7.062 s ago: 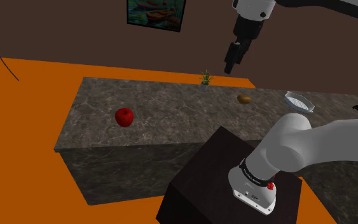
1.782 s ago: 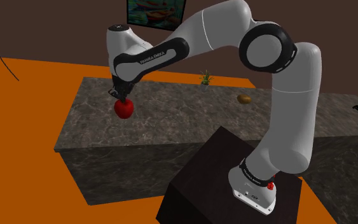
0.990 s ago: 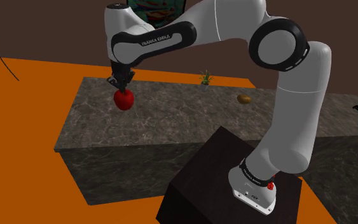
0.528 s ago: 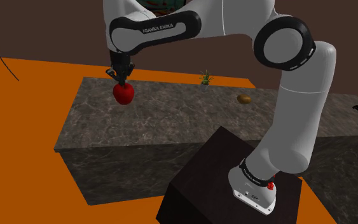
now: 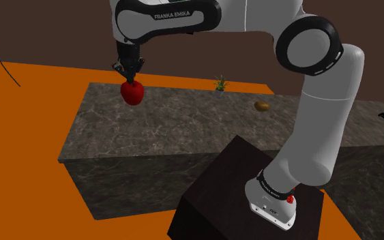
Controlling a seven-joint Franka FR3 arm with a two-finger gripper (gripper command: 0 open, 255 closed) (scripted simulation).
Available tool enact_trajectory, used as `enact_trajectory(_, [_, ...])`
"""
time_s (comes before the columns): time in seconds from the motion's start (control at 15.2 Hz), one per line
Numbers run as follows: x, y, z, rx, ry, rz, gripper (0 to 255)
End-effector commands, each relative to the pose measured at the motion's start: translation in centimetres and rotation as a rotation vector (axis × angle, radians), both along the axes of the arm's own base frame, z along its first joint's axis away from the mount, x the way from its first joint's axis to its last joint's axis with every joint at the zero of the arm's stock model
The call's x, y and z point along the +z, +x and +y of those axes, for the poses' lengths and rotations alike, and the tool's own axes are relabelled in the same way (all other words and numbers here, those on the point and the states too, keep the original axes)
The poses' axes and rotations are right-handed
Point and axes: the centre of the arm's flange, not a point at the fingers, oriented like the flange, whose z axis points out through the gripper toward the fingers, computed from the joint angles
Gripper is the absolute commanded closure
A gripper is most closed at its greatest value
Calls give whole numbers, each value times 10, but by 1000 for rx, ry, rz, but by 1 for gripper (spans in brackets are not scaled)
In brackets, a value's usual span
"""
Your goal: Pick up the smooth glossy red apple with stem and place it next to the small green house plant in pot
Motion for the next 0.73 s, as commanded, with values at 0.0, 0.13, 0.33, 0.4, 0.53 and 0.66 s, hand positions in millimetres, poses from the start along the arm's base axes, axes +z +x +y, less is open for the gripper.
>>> enact_trajectory(0.0, [11, -1, 0, 0, 0, 0, 255])
enact_trajectory(0.13, [21, -1, 0, 0, 0, 0, 255])
enact_trajectory(0.33, [26, -4, -26, 0, 0, 0, 255])
enact_trajectory(0.4, [26, -5, -39, 0, 0, 0, 255])
enact_trajectory(0.53, [26, -9, -65, 0, 0, 0, 255])
enact_trajectory(0.66, [26, -12, -92, 0, 0, 0, 255])
